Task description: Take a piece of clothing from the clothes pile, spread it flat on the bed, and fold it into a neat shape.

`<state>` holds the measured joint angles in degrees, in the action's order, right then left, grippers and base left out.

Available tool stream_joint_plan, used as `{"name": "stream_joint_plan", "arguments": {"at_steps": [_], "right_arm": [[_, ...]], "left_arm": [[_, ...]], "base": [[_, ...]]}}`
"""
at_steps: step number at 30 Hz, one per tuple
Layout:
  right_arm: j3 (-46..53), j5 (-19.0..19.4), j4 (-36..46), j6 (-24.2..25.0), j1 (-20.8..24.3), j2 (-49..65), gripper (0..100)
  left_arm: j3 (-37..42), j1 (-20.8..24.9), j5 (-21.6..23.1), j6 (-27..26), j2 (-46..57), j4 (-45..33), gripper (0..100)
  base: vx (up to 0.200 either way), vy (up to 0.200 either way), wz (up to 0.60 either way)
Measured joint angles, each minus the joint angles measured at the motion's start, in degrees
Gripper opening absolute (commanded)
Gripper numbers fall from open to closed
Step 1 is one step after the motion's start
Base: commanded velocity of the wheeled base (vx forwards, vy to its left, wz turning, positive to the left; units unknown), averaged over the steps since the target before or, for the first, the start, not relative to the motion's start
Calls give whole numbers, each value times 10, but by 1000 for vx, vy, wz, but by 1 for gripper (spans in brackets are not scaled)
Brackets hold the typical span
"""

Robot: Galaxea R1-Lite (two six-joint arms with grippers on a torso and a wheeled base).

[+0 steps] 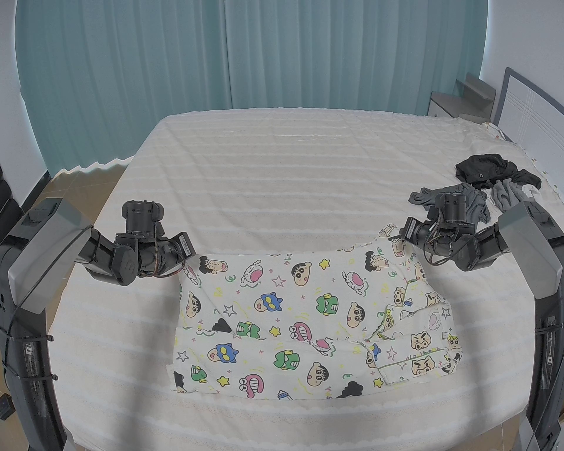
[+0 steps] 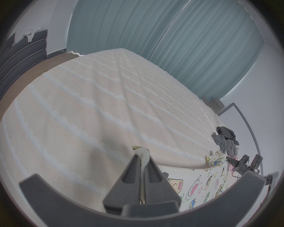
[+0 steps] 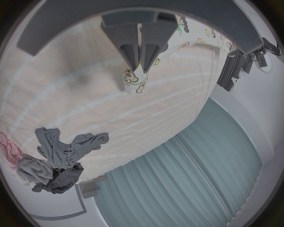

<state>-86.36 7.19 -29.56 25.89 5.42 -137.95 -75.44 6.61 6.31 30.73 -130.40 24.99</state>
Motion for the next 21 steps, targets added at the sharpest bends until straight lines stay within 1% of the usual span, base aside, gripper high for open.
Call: {"name": "stream_joint_plan", "arguments": {"at_steps": [4, 9, 21], "right_arm": [[-3, 0, -7, 0, 0, 1, 0], [-2, 0, -11, 0, 0, 2, 0], [3, 2, -11, 7, -6, 14, 0]], "left_arm": [[-7, 0, -1, 0, 0, 0, 0], [-13, 0, -17, -1, 0, -1, 0], [-24, 0, -19, -2, -2, -2, 0]], "base": [[0, 0, 0], [0, 0, 0], [0, 0, 0]]}}
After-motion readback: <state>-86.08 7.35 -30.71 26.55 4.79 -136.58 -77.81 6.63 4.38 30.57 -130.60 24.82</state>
